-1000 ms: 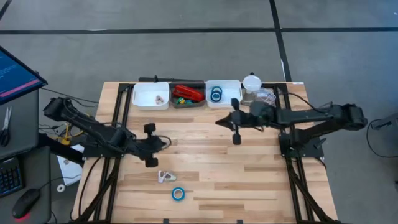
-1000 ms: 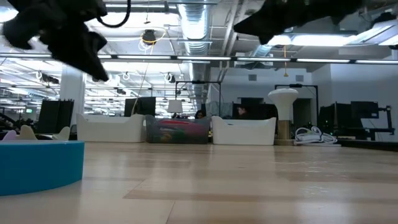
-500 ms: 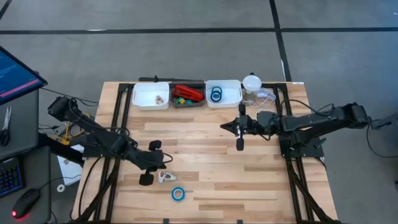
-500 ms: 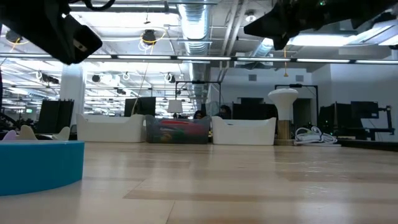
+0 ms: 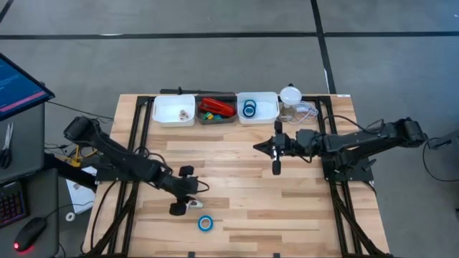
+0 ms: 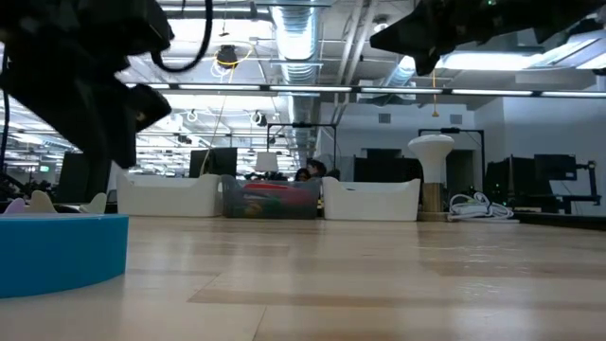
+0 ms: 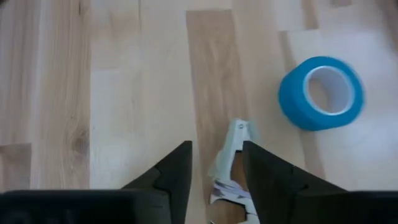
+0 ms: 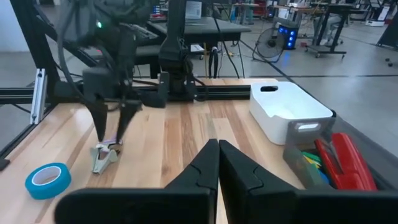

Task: Pick and place Stapler, Stapler remover, tape
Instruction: Put the gray staple remover into the left white bin

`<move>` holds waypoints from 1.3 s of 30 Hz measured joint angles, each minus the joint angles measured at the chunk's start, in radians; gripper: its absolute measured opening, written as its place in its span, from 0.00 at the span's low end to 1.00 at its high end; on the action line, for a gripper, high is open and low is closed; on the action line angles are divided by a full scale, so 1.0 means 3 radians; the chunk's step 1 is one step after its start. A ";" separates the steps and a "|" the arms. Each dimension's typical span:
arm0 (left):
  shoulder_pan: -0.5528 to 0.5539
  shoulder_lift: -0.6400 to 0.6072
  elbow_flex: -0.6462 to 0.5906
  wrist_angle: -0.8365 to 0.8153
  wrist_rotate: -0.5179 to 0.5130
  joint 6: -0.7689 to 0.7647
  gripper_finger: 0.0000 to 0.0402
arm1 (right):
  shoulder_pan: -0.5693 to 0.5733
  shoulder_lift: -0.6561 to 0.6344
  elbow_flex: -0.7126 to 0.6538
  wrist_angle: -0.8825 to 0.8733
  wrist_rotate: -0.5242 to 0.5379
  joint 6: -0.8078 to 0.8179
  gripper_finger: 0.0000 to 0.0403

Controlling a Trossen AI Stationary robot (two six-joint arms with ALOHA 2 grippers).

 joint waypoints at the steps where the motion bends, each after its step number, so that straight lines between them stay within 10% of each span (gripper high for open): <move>1: 0.0011 0.0042 0.0000 0.0002 -0.0001 -0.0018 0.34 | 0.0013 0.0000 0.0000 -0.0001 0.0001 0.0000 0.00; 18: 0.0035 0.0421 -0.0003 0.0084 0.0241 -0.0265 0.34 | 0.0125 0.0000 0.0000 -0.0005 0.0003 -0.0037 0.00; 31: 0.0035 0.0437 -0.0005 0.0127 0.0199 -0.0265 0.03 | 0.0123 0.0000 0.0000 -0.0019 0.0008 -0.0037 0.00; 39: 0.0039 0.0436 -0.0001 0.0125 -0.0118 -0.0086 0.01 | 0.0123 0.0000 0.0000 -0.0052 0.0008 -0.0037 0.00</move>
